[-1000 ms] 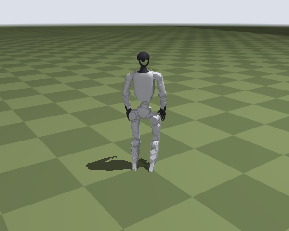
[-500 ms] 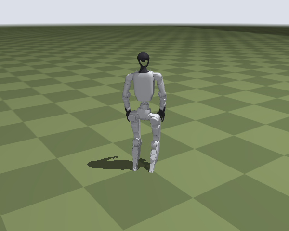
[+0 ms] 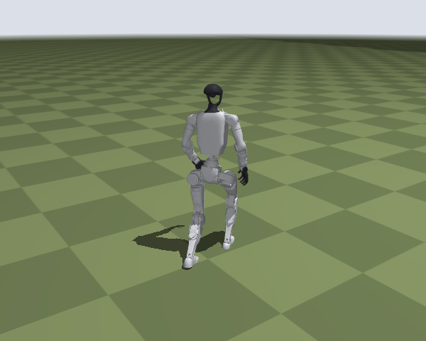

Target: Run

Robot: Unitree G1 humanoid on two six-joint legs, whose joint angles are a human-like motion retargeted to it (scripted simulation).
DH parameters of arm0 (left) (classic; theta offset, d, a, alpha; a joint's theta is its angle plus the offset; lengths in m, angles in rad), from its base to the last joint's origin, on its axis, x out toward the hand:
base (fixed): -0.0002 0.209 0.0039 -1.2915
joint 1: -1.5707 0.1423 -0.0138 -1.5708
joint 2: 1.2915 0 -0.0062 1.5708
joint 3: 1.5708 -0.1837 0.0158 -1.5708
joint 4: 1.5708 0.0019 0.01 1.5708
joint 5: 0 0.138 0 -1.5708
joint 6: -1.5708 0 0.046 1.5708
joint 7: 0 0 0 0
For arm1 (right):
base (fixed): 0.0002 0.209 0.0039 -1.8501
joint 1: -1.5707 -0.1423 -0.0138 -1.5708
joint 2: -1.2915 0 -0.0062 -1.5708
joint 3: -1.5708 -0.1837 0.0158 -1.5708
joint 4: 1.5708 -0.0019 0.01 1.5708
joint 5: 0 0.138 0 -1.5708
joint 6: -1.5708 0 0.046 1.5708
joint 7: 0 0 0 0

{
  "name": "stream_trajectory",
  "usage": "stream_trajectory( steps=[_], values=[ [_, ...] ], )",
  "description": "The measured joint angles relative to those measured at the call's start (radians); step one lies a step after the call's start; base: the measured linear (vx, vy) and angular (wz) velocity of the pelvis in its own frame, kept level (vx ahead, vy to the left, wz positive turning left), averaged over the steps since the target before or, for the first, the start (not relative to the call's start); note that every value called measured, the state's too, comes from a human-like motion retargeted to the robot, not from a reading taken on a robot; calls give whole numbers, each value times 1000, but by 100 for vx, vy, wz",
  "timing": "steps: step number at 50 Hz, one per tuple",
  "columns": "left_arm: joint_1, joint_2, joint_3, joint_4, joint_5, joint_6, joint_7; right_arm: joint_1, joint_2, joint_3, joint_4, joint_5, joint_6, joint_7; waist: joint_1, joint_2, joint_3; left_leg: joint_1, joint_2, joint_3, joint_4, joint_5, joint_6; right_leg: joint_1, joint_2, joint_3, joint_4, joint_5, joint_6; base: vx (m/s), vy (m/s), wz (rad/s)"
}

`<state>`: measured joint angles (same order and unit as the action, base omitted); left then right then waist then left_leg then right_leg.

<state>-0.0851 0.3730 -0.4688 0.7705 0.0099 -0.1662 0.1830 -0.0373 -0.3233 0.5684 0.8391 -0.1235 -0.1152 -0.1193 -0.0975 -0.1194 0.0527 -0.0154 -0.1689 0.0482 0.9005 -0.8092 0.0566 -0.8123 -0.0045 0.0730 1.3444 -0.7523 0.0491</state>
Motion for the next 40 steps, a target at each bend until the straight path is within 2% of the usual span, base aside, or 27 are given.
stream_trajectory(
  steps=[3, 5, 6, 8, 10, 13, 16, 18, 20, 23, 25, 27, 29, 33, 35, 37, 40],
  values=[
    [59, -12, 10, -42, -28, -7, 12, 12, -9, -22, -41, -1, 2, -52, 56, 84, -18, -86, 102, -23, 264, 151, -52, 82, 84, -50, -88, 12, -36, 85, -3, -36],
    [107, -25, 20, -58, -34, -4, 13, 10, -15, -34, -74, -16, 1, -89, 113, 105, -29, -186, 149, -15, 436, 235, -48, 155, 101, -61, -133, 0, -52, 88, 2, -20],
    [130, -27, 31, -62, -36, -2, 12, 3, -18, -40, -91, -23, -1, -108, 145, 102, -34, -245, 162, -7, 482, 234, -31, 197, 95, -59, -163, 6, -50, 93, 5, -1],
    [182, -27, 58, -67, -39, 2, 3, -7, -24, -55, -126, -24, -5, -136, 206, 84, -45, -354, 169, 10, 507, 208, 4, 287, 73, -53, -223, 47, -34, 98, 7, 18],
    [238, -20, 93, -71, -48, 7, -11, -8, -28, -73, -164, -4, -10, -153, 252, 51, -55, -441, 141, 26, 427, 176, 24, 375, 36, -43, -270, 125, 3, 102, 8, 40],
    [315, -12, 146, -70, -59, 13, -14, 1, -44, -95, -220, 29, -24, -155, 271, -7, -65, -520, 49, 55, 198, 172, 27, 464, -51, -42, -259, 235, 67, 100, 8, 61],
    [359, -5, 181, -67, -68, 20, 3, 14, -68, -111, -279, 44, -38, -148, 251, -48, -62, -545, -55, 58, 42, 200, 26, 494, -129, -49, -144, 282, 103, 94, 3, 53],
    [377, -1, 193, -67, -67, 23, 22, 26, -76, -118, -312, 43, -47, -151, 231, -60, -59, -556, -99, 52, 71, 172, 49, 485, -158, -49, -10, 269, 102, 90, -1, 29],
    [391, 1, 194, -66, -55, 22, 47, 48, -73, -119, -334, 31, -55, -166, 206, -71, -60, -565, -127, 54, 175, 95, 91, 453, -182, -44, 146, 229, 88, 90, -4, 18],
    [315, 15, 202, -20, -26, 24, 106, 58, -67, -126, -361, -9, -56, -200, 166, -85, -36, -523, -133, 58, 286, -47, 135, 346, -188, -26, 320, 166, 40, 93, -5, 1],
    [258, 4, 187, 11, -17, 28, 128, 79, -60, -119, -350, -34, -60, -207, 130, -93, -41, -460, -137, 53, 270, -63, 134, 260, -197, -19, 352, 113, 5, 96, -7, -4],
    [216, -9, 167, 16, -15, 32, 126, 101, -66, -103, -331, -41, -65, -185, 113, -58, -44, -353, -111, 12, 228, -37, 93, 214, -145, -37, 282, 81, -29, 104, -8, -47],
    [189, -21, 143, 6, -17, 29, 106, 123, -73, -90, -302, -40, -63, -163, 97, -4, -52, -242, -55, -25, 177, 63, 27, 195, -67, -64, 144, 81, -46, 108, -7, -50],
    [168, -46, 81, -26, -21, 10, 52, 174, -69, -76, -227, -30, -43, -149, 68, 76, -87, -132, 46, -48, 148, 347, -102, 189, 65, -84, -179, 145, -17, 104, -4, -23],
    [158, -47, 51, -48, -24, 2, 27, 192, -67, -79, -201, -25, -36, -152, 77, 117, -101, -132, 102, -48, 198, 436, -139, 200, 133, -87, -330, 180, 2, 99, 0, -30],
    [149, -42, 26, -74, -25, -4, 13, 201, -73, -83, -193, -22, -38, -162, 97, 150, -104, -148, 148, -46, 292, 456, -141, 220, 181, -90, -412, 182, 1, 95, 2, -26],
    [152, -41, 10, -108, -26, -7, 16, 199, -89, -77, -191, -30, -35, -188, 130, 170, -102, -193, 201, -19, 480, 406, -104, 232, 202, -95, -341, 94, -50, 93, 4, -7]
  ],
)
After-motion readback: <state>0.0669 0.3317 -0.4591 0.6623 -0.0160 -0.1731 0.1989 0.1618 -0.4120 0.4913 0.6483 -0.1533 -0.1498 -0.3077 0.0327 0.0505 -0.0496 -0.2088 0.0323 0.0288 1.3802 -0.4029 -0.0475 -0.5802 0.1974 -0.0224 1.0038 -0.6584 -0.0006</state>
